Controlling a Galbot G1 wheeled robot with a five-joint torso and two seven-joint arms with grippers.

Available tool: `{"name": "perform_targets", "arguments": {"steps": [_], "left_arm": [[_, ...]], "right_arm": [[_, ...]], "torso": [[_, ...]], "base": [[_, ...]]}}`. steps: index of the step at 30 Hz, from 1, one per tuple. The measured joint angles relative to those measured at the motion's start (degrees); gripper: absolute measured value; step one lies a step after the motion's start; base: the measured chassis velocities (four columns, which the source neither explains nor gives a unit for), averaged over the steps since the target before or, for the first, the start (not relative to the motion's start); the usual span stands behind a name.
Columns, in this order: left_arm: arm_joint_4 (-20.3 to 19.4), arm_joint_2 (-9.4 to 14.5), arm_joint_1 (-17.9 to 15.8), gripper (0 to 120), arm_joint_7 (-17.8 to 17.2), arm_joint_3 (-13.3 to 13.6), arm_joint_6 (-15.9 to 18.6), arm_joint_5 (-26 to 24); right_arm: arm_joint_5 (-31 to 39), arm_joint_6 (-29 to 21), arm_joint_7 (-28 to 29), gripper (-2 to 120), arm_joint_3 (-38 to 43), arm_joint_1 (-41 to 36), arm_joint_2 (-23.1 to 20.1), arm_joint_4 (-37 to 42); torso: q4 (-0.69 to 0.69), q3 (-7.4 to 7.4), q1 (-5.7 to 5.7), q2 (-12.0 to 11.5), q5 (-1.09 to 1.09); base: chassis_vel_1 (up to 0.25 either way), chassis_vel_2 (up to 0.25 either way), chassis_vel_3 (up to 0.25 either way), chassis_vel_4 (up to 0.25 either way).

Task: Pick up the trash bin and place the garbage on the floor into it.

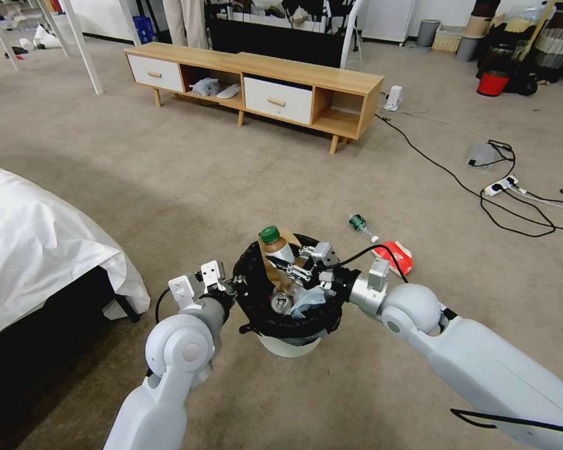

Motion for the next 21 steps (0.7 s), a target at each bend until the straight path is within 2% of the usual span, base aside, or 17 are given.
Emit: {"name": "perform_targets", "arguments": {"steps": [16, 17, 19, 20, 21], "left_arm": [[-0.52, 0.10, 0.22, 4, 0.04, -0.47, -0.06, 0.05], [-0.54, 0.15, 0.22, 4, 0.04, -0.55, -0.07, 0.06], [-0.57, 0.18, 0.22, 4, 0.04, -0.57, -0.06, 0.06], [-0.60, 0.20, 0.23, 4, 0.05, -0.63, -0.07, 0.07], [-0.60, 0.20, 0.23, 4, 0.05, -0.63, -0.07, 0.07]], "right_arm": [[-0.53, -0.10, 1.34, 32, -1.46, 0.77, 1.51, -2.68], [-0.59, -0.19, 1.61, 41, -1.40, 0.67, 1.56, -2.65], [-0.63, -0.20, 1.67, 44, -1.33, 0.58, 1.58, -2.63], [-0.70, -0.25, 1.76, 51, -1.19, 0.46, 1.58, -2.57], [-0.70, -0.25, 1.76, 51, -1.19, 0.46, 1.58, -2.57]], "torso": [[0.00, 0.00, 0.00, 0.00, 0.00], [0.00, 0.00, 0.00, 0.00, 0.00], [0.00, 0.00, 0.00, 0.00, 0.00], [0.00, 0.00, 0.00, 0.00, 0.01], [0.00, 0.00, 0.00, 0.00, 0.01]], "base": [[0.000, 0.000, 0.000, 0.000], [0.000, 0.000, 0.000, 0.000], [0.000, 0.000, 0.000, 0.000], [0.000, 0.000, 0.000, 0.000], [0.000, 0.000, 0.000, 0.000]]}}
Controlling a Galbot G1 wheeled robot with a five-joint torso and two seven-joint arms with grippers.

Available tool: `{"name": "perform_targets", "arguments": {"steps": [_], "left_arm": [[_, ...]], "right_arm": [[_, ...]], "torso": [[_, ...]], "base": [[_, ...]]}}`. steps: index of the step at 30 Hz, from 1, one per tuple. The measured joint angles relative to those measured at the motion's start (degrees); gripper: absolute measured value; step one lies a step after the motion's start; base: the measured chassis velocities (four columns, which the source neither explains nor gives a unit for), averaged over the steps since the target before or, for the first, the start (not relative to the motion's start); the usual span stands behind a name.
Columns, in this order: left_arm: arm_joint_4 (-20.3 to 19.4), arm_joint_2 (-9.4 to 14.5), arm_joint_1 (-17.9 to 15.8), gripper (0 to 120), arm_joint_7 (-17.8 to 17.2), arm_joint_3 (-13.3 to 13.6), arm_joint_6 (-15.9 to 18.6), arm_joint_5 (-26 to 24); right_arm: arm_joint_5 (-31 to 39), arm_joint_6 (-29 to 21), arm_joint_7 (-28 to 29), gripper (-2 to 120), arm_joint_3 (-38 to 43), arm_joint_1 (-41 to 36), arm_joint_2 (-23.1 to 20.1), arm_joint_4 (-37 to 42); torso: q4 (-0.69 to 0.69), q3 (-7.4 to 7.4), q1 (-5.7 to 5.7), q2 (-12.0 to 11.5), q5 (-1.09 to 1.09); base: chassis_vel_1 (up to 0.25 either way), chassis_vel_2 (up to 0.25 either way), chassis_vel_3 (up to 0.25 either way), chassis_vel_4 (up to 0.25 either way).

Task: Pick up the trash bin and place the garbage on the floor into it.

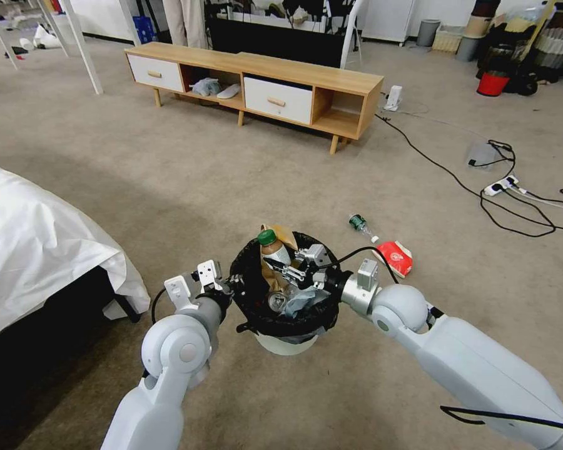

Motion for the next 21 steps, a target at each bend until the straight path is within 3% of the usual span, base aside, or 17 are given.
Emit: {"name": "perform_targets", "arguments": {"steps": [11, 21], "left_arm": [[0.62, -0.18, 0.07, 4, 0.13, -0.29, -0.08, 0.91], [0.96, -0.21, -0.05, 4, 0.10, -0.51, -0.13, 0.95]], "right_arm": [[-0.27, -0.01, 0.51, 95, 1.05, -0.58, -0.34, 1.02], [-0.09, -0.23, 0.86, 100, 1.79, -0.97, -0.76, 2.14]], "torso": [[0.00, 0.00, 0.00, 0.00, 0.00], [0.00, 0.00, 0.00, 0.00, 0.00]], "base": [[0.000, 0.000, 0.000, 0.000], [0.000, 0.000, 0.000, 0.000]]}}
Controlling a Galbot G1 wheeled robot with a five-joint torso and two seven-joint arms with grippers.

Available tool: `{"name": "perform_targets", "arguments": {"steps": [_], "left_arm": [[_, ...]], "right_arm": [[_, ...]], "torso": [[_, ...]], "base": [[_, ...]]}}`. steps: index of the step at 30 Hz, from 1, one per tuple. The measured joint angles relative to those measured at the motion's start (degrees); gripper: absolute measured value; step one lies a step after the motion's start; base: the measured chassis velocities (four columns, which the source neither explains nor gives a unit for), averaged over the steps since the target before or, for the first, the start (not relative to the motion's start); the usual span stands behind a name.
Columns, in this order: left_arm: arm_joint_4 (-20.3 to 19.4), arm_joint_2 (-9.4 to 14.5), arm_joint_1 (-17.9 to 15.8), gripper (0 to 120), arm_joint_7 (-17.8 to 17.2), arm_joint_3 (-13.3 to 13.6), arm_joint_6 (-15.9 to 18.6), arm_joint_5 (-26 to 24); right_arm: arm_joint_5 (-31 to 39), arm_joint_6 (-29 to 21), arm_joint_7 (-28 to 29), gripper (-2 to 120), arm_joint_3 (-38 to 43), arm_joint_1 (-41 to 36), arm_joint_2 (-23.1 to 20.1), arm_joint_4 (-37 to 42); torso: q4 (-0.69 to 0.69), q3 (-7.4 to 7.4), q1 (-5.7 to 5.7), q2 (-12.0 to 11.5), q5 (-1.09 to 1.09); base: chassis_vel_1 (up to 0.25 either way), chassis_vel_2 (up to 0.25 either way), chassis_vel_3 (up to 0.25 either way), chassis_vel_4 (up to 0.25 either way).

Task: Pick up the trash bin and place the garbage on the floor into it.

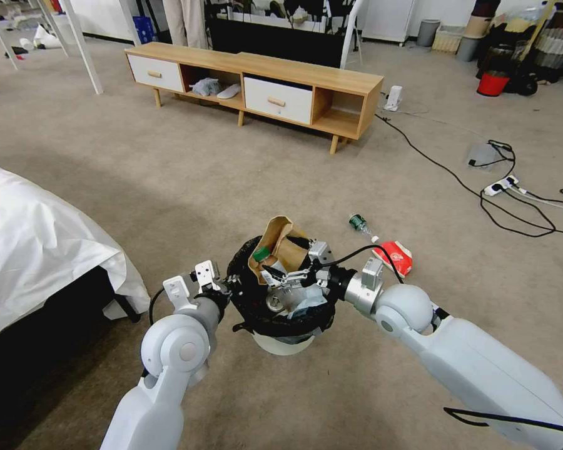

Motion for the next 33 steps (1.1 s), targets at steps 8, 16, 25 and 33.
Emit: {"name": "perform_targets", "arguments": {"steps": [8, 16, 25, 33], "left_arm": [[1.86, -0.05, -0.54, 4, 0.01, -1.42, -0.37, 0.33], [3.31, -0.34, -1.03, 4, 0.42, -2.15, -0.68, 0.32], [5.90, -1.48, -2.85, 4, 1.21, -2.83, -1.58, 0.61], [6.76, -1.81, -3.72, 4, 1.63, -3.10, -1.87, 0.61]], "right_arm": [[0.15, -0.17, 0.35, 100, -0.01, 0.18, 0.18, 0.33], [0.17, -0.24, 0.68, 100, 0.01, 0.01, 0.08, 0.26], [0.15, -0.81, 1.55, 100, -0.55, -0.37, 0.49, -0.20], [-0.34, -0.93, 1.94, 100, -1.10, -1.72, 0.33, -0.30]], "torso": [[0.00, 0.00, 0.00, 0.00, -0.01], [0.00, 0.00, 0.00, 0.00, -0.01], [0.00, 0.00, 0.00, 0.00, 0.00], [0.00, 0.00, 0.00, 0.00, 0.00]], "base": [[0.000, 0.000, 0.000, 0.000], [0.000, 0.000, 0.000, 0.000], [0.000, 0.000, 0.000, 0.000], [0.000, 0.000, 0.000, 0.000]]}}
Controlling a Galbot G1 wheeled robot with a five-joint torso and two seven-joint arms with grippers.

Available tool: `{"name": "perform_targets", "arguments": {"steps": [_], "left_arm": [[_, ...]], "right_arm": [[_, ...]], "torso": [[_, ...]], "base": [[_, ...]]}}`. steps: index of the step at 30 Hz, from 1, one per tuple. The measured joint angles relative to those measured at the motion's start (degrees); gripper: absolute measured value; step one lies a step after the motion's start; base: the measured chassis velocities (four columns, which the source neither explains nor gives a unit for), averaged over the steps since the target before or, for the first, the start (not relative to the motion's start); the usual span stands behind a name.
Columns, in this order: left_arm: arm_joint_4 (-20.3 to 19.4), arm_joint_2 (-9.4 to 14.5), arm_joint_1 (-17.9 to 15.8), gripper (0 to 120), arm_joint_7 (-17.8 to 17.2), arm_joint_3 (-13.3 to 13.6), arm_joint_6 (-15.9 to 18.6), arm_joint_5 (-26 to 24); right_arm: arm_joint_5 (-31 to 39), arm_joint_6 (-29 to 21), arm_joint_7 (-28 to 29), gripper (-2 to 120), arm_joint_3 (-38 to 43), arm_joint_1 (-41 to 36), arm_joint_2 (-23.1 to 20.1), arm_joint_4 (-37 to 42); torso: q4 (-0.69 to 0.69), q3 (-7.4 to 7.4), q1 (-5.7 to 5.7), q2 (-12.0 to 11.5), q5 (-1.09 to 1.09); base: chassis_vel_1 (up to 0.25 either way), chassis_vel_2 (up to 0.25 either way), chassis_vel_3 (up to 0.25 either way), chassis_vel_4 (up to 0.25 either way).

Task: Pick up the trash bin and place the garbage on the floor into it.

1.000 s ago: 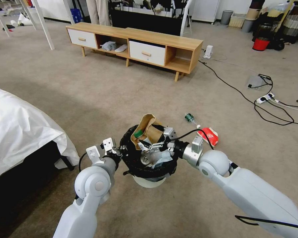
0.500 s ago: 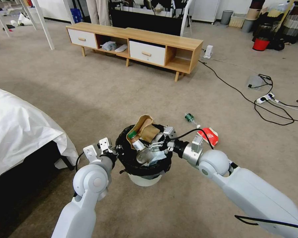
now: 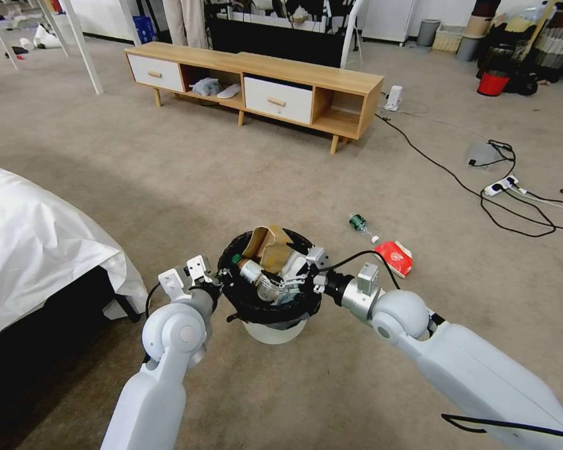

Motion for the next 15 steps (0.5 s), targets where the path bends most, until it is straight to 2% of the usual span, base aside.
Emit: {"name": "perform_targets", "arguments": {"steps": [15], "left_arm": [[-0.93, 0.09, 0.23, 4, -0.13, -1.22, 0.00, -0.01]], "right_arm": [[0.20, -0.15, 0.38, 100, 4.49, -1.20, -1.17, 2.74]], "torso": [[0.01, 0.00, 0.00, 0.00, 0.00]], "base": [[0.000, 0.000, 0.000, 0.000]]}}
